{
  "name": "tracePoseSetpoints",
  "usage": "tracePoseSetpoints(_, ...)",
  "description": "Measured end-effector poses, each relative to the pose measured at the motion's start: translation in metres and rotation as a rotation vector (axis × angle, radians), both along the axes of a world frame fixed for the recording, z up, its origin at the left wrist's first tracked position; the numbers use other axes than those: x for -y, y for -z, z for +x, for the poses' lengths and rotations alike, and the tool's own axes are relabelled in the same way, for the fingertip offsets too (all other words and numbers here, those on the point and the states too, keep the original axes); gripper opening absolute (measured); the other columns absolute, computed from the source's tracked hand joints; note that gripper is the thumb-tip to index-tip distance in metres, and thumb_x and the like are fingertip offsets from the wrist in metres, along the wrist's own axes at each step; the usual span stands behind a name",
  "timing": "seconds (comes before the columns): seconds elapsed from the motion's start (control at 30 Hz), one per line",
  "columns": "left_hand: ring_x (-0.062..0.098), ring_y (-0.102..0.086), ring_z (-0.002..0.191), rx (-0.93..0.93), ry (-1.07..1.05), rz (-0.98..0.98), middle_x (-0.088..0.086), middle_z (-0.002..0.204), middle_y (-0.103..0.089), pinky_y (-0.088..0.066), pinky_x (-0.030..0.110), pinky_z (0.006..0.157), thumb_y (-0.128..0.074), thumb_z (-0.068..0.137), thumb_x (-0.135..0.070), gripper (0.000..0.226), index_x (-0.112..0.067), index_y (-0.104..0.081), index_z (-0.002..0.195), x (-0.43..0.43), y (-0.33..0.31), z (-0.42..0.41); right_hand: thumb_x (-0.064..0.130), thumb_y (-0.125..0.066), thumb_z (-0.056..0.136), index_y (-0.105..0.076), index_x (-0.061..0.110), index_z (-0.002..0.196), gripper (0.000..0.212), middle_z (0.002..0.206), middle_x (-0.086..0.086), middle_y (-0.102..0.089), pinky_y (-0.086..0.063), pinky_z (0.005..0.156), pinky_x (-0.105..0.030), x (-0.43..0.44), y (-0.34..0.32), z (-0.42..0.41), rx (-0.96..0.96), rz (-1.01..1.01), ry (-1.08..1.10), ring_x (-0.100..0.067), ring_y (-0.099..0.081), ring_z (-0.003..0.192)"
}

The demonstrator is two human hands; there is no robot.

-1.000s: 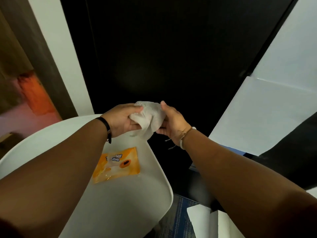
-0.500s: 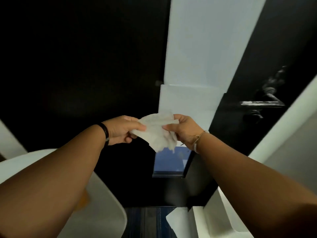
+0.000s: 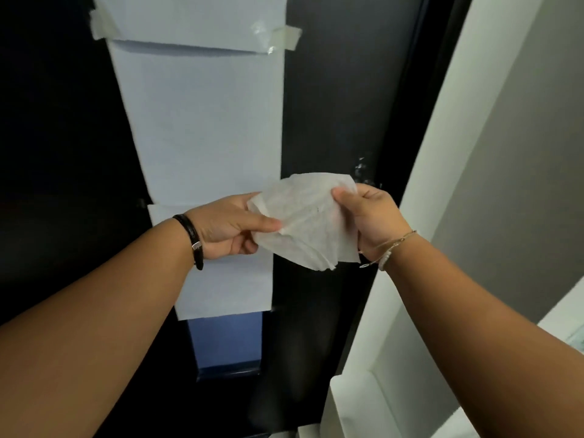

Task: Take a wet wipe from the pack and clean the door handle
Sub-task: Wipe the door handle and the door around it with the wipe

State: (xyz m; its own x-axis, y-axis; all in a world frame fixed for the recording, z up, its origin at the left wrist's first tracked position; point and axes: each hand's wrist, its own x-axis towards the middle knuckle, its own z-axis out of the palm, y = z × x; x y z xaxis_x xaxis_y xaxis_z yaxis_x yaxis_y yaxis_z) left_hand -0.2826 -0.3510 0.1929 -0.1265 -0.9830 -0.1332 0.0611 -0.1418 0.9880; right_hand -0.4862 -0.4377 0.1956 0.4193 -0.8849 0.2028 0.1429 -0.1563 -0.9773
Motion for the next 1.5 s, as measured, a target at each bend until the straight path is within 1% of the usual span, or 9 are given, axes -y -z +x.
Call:
tracePoseSetpoints(0.13, 0.004, -0.042, 0.045, 0.064, -0.084, 0.025, -0.004, 0.055, -0.053, -0.036, 0.015, 0.042, -0.071, 0.073, -0.015, 0.010, -0.013, -0.065, 0.080, 0.018, -0.008, -0.022, 0.021, -0.054, 0.090, -0.064, 0.017, 0.077, 0.017, 0.083, -0.006, -0.068, -0.056, 0.077, -0.042, 0.024, -0.010, -0.028, -0.022, -0.053, 0.128, -0.024, -0.066, 0.082)
tracePoseSetpoints(0.37, 0.022, -0.066, 0.106, -0.391, -0.239, -0.067, 0.009, 0.126, -0.064, -0.059, 0.035, 0.078, -0.044, 0.094, -0.038, 0.045, -0.013, -0.052, 0.130, 0.036, -0.005, -0.046, 0.031, -0.054, 0.089, -0.062, 0.013, 0.076, 0.023, 0.082, -0.009, -0.066, -0.057, 0.071, -0.043, 0.041, -0.010, -0.031, -0.096, -0.044, 0.186, -0.025, -0.065, 0.077)
tracePoseSetpoints(0.63, 0.008, -0.058, 0.079, 0.274, -0.249, -0.038, -0.005, 0.100, -0.065, -0.044, 0.013, 0.048, -0.068, 0.078, 0.003, 0.049, -0.025, -0.056, 0.116, 0.039, -0.010, -0.032, 0.027, -0.051, 0.090, -0.065, 0.021, 0.085, 0.017, 0.097, -0.012, -0.070, -0.057, 0.081, -0.045, 0.053, -0.016, -0.022, -0.026, -0.063, 0.245, -0.025, -0.067, 0.091)
tracePoseSetpoints(0.87, 0.004, -0.056, 0.053, 0.442, -0.102, 0.071, -0.003, 0.069, -0.068, -0.047, 0.014, 0.049, -0.068, 0.082, -0.014, 0.007, -0.020, -0.070, 0.079, 0.044, -0.003, -0.011, 0.028, -0.055, 0.088, -0.061, 0.013, 0.082, 0.017, 0.086, -0.005, -0.065, -0.054, 0.078, -0.038, 0.055, -0.029, -0.017, 0.304, 0.151, 0.012, -0.023, -0.064, 0.086)
tracePoseSetpoints(1.0, 0.009, -0.053, 0.059, 0.421, -0.249, 0.016, 0.002, 0.078, -0.064, -0.046, 0.019, 0.054, -0.058, 0.088, -0.036, 0.024, -0.015, -0.066, 0.083, 0.054, -0.003, -0.011, 0.032, -0.053, 0.082, -0.052, 0.000, 0.100, 0.037, 0.098, -0.018, -0.055, -0.045, 0.086, -0.038, 0.059, -0.042, -0.025, 0.538, 0.035, -0.253, -0.028, -0.054, 0.093)
tracePoseSetpoints(1.1, 0.010, -0.057, 0.064, 0.557, -0.453, -0.114, -0.003, 0.081, -0.067, -0.046, 0.022, 0.060, -0.052, 0.092, -0.038, 0.025, -0.020, -0.065, 0.082, 0.066, 0.005, -0.018, 0.030, -0.050, 0.088, -0.057, -0.002, 0.094, 0.033, 0.083, -0.013, -0.063, -0.051, 0.063, -0.027, 0.057, -0.045, -0.022, 0.306, -0.178, 0.051, -0.020, -0.060, 0.074)
tracePoseSetpoints(1.2, 0.009, -0.061, 0.066, 0.608, -0.582, -0.275, -0.008, 0.080, -0.066, -0.046, 0.024, 0.061, -0.048, 0.094, -0.036, 0.023, -0.023, -0.062, 0.083, 0.078, 0.022, -0.033, 0.025, -0.057, 0.084, -0.061, 0.007, 0.071, 0.023, 0.073, -0.010, -0.061, -0.049, 0.071, -0.035, 0.054, -0.029, -0.005, 0.052, -0.480, 0.370, -0.020, -0.058, 0.071)
tracePoseSetpoints(1.33, 0.012, -0.064, 0.071, 0.529, -0.734, -0.362, -0.009, 0.078, -0.065, -0.050, 0.029, 0.066, -0.041, 0.097, -0.034, 0.026, -0.024, -0.060, 0.081, 0.087, 0.035, -0.044, 0.024, -0.048, 0.087, -0.059, 0.005, 0.067, 0.029, 0.071, -0.012, -0.059, -0.051, 0.066, -0.038, 0.046, 0.017, 0.018, -0.494, -0.910, 0.241, -0.028, -0.058, 0.068)
tracePoseSetpoints(1.5, 0.017, -0.068, 0.079, 0.392, -0.801, -0.375, -0.003, 0.078, -0.070, -0.054, 0.040, 0.082, -0.038, 0.097, -0.033, 0.032, -0.028, -0.057, 0.073, 0.089, 0.037, -0.038, 0.031, -0.037, 0.087, -0.061, 0.009, 0.083, 0.033, 0.094, -0.006, -0.067, -0.042, 0.078, -0.038, 0.039, 0.055, 0.028, -0.793, -1.170, 0.161, -0.028, -0.060, 0.082)
